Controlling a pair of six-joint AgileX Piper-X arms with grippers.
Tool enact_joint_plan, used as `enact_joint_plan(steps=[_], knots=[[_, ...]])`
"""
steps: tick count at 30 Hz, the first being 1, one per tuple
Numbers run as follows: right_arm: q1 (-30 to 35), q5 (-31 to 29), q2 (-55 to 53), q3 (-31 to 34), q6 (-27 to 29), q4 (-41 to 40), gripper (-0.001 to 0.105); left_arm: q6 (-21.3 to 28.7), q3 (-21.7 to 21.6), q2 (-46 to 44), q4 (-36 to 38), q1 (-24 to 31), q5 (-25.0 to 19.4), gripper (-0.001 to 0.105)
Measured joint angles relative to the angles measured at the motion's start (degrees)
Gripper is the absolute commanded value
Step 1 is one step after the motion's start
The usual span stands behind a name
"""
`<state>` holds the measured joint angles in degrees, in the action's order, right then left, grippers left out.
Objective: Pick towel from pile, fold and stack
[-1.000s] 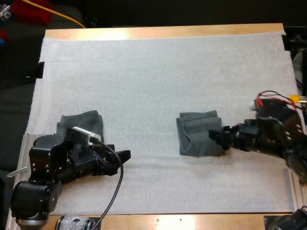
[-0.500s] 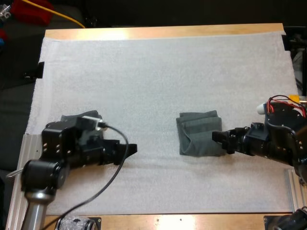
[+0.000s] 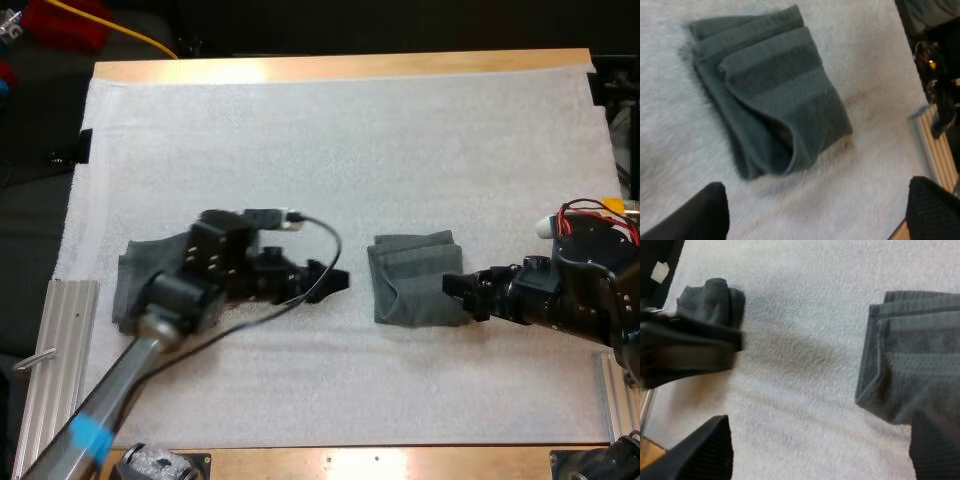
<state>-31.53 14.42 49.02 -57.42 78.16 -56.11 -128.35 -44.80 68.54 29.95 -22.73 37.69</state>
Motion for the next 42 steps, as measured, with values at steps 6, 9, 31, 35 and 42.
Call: enact_joint_plan(steps=[6, 9, 31, 35, 42], knots=[[0.00, 1.49, 0.00, 0.00, -0.13, -0.20, 0.071, -5.92, 0.00, 11.02, -8.39, -1.67, 0.33, 0.071], [0.00, 1.62, 0.00, 0.00, -0.13, -0.20, 0.071, -7.63, 0.00, 16.07, -11.49, -1.85, 0.83, 0.071], [0.00, 1.77, 0.00, 0.00, -0.13, -0.20, 0.071, -16.91, -3.52, 31.19, -19.11, -3.03, 7.23, 0.071], [0.00, 1.94, 0.00, 0.00, -0.13, -0.20, 0.071, -17.01, -6.63, 33.06, -15.09, -6.03, 6.38, 0.071], [0.00, 2.03, 0.00, 0.00, -0.13, -0.20, 0.071, -17.03, -14.71, 37.49, -5.37, -10.10, 3.89, 0.071]])
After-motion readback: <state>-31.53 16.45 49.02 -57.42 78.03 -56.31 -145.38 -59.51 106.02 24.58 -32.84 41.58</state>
